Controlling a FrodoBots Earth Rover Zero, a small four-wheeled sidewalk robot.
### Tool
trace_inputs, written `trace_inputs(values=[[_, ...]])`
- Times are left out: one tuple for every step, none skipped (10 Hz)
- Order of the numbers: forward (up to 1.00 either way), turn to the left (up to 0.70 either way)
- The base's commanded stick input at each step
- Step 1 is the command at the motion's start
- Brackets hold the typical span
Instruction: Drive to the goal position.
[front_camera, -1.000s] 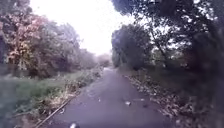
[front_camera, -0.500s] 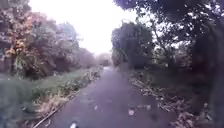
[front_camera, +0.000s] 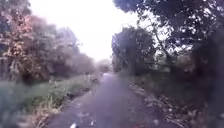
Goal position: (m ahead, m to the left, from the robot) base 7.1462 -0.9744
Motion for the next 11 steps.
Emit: trace_inputs(values=[[0.7, 0.0], [0.7, 0.0], [0.7, 0.0], [0.7, 0.0], [0.7, 0.0], [0.7, 0.0], [0.7, 0.0], [0.7, 0.0], [0.7, 0.0], [0.7, 0.0], [0.7, 0.0]])
